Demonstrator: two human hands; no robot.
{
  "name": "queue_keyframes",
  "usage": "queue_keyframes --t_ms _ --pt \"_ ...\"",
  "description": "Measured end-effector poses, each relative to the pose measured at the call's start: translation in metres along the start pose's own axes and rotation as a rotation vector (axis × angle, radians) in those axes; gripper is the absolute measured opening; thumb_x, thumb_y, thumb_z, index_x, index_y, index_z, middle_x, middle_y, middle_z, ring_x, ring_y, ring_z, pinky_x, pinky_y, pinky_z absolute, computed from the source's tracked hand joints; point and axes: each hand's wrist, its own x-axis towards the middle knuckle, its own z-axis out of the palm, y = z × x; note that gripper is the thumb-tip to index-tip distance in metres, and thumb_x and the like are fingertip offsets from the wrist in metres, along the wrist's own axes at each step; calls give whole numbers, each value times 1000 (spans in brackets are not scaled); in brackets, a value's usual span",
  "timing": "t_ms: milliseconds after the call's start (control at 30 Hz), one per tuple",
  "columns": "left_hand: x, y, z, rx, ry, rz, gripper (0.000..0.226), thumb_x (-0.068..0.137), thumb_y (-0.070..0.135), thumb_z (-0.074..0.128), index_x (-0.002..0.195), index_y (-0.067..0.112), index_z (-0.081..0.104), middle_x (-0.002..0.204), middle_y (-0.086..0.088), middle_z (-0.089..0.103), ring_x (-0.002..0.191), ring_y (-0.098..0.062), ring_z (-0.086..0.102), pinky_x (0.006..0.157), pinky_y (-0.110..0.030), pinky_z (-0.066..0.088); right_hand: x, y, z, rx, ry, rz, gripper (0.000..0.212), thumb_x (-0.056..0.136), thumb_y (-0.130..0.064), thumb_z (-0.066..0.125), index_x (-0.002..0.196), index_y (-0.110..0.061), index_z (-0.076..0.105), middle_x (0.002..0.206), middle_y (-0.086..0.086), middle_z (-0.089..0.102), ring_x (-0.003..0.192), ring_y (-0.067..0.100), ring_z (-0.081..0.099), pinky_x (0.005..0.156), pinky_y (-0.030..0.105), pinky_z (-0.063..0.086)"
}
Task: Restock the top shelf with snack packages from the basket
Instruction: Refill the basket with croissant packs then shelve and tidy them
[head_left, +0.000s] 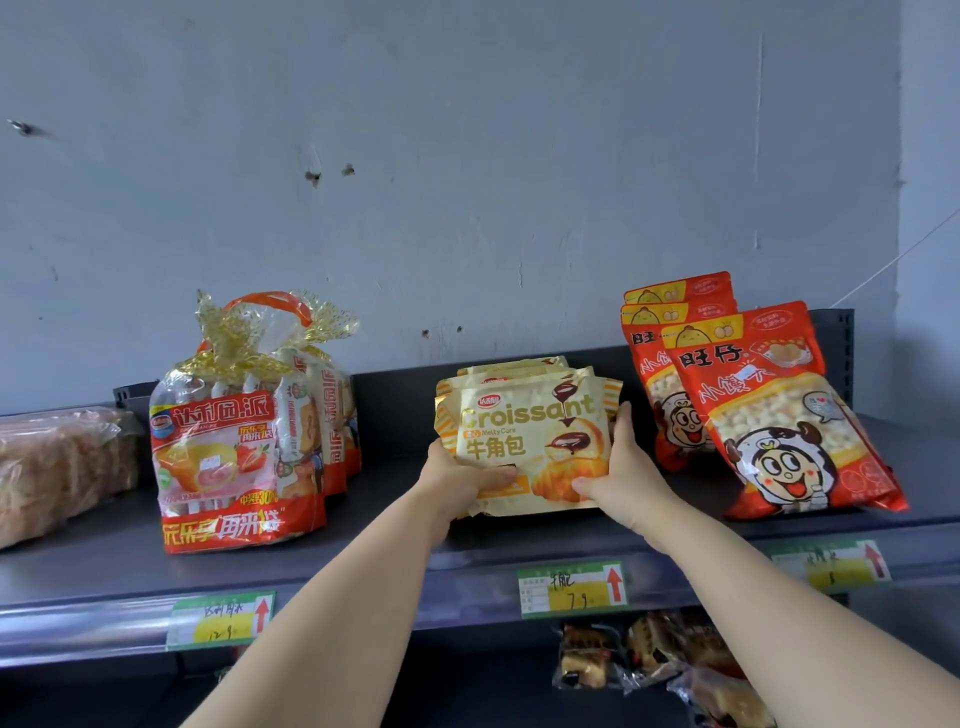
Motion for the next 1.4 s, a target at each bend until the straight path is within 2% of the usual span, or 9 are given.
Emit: queue_keyframes --t_ms 167,300,433,600,767,900,1033,1233,1400 --pt "8 26 -10 -470 161 -84 109 68 87 56 152 22 31 143 -9 52 126 -35 55 104 -56 43 -13 0 9 -507 217 -307 117 87 -25 66 139 -40 -38 158 12 -24 149 31 -8 119 49 19" --pt "11 35 -9 -495 27 -96 97 77 90 26 128 16 62 121 -14 69 111 -36 65 102 -57 43 -14 -1 11 -596 192 -323 108 92 -26 59 134 -52 -38 155 8 -35 146 30 -22 121 47 5" --pt "17 35 1 -457 -10 -101 93 82 86 22 116 14 71 111 -17 73 101 -38 70 93 -56 50 -11 2 12 -512 173 -273 109 92 -20 59 136 -54 -34 157 4 -30 147 33 16 113 43 33" --pt "24 33 2 -393 -36 -96 90 84 83 26 121 14 69 114 -17 72 105 -38 69 98 -56 48 -13 1 11 -429 155 -219 111 91 -11 57 133 -58 -33 158 -2 -29 112 26 58 81 34 53" --pt "24 36 6 -354 -64 -76 87 87 81 24 121 14 68 116 -16 71 107 -35 68 100 -52 48 -16 1 9 -395 192 -204 111 87 -9 58 138 -56 -29 159 0 -26 83 19 61 59 23 44" --pt "19 37 7 -293 -77 -66 88 88 81 17 122 18 68 118 -12 71 112 -32 66 104 -49 44 -16 0 8 -410 222 -195 109 86 -11 58 141 -52 -27 160 4 -20 96 27 61 73 31 53" --pt "-2 38 7 -216 190 -20 80 91 76 25 151 23 35 154 -4 39 145 -25 31 118 -48 17 -16 -1 8 -393 217 -173 109 84 -12 60 141 -55 -23 161 3 -17 93 31 61 73 37 55" --pt "-46 6 12 170 108 225 79 90 49 64 153 23 24 133 15 52 120 -8 55 104 -32 43 -18 -3 8 -376 196 -182 109 86 -12 62 145 -52 -20 161 4 -17 88 26 63 50 23 43" --pt "-44 -2 15 523 191 224 55 97 43 54 145 28 32 120 9 65 98 -13 65 86 -41 57 -15 0 4 -381 128 -194 102 89 -18 60 146 -50 -18 161 0 -18 94 26 63 46 18 33"
